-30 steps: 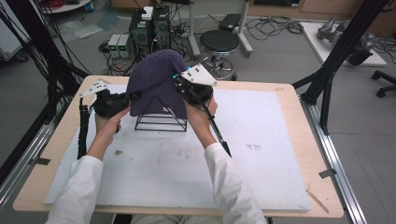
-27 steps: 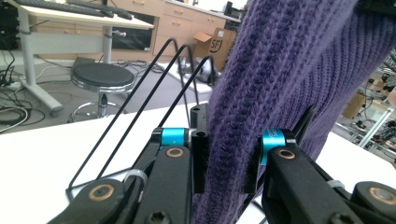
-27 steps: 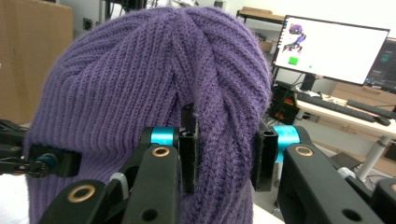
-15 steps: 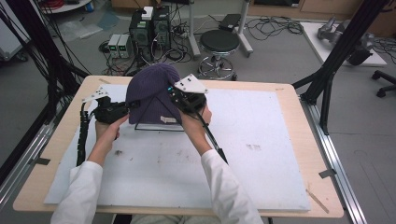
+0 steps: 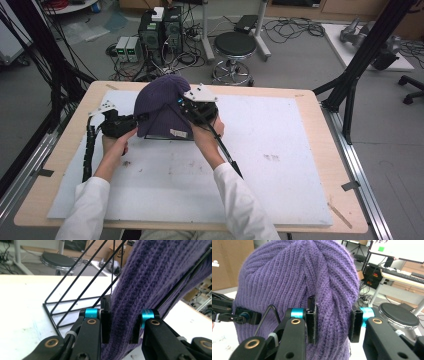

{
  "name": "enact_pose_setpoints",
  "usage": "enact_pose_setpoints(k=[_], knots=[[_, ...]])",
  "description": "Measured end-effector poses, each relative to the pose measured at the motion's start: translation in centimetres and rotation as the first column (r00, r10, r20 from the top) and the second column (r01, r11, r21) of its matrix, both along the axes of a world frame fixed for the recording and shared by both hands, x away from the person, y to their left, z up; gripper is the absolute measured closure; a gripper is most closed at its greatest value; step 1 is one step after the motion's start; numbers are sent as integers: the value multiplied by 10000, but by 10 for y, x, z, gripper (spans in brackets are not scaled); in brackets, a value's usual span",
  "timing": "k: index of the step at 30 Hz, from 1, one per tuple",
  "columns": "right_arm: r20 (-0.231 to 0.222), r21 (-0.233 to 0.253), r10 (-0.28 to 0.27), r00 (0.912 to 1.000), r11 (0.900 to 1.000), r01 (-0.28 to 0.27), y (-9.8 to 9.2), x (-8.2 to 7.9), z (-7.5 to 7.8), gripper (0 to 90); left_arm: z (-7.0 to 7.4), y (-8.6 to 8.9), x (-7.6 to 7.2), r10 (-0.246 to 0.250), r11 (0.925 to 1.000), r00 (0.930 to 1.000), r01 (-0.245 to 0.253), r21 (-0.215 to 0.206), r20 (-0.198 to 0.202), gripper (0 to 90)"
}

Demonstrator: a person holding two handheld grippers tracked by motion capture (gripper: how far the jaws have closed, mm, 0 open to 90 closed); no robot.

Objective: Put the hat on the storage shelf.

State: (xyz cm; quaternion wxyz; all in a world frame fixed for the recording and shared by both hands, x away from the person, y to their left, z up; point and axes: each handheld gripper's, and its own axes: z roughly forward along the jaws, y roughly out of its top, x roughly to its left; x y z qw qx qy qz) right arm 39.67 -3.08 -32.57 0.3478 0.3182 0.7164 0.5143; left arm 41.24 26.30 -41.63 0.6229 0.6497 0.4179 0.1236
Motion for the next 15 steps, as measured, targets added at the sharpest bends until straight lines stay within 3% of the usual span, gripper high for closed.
enact_pose_setpoints(k=[4,11,15], knots=[[-128,-4,-119,9998,9999,119,-1,2,-1,664,-2,-3,0,-97,9996,9996,90,-259,-262,775],[-253,33,-72,9997,10000,73,-2,4,-2,608,-3,-3,1,-40,9999,9997,36,-125,-261,763],[-511,191,-142,9986,9997,152,-6,6,-2,454,-4,-3,1,-39,10000,9994,37,-66,-345,700]])
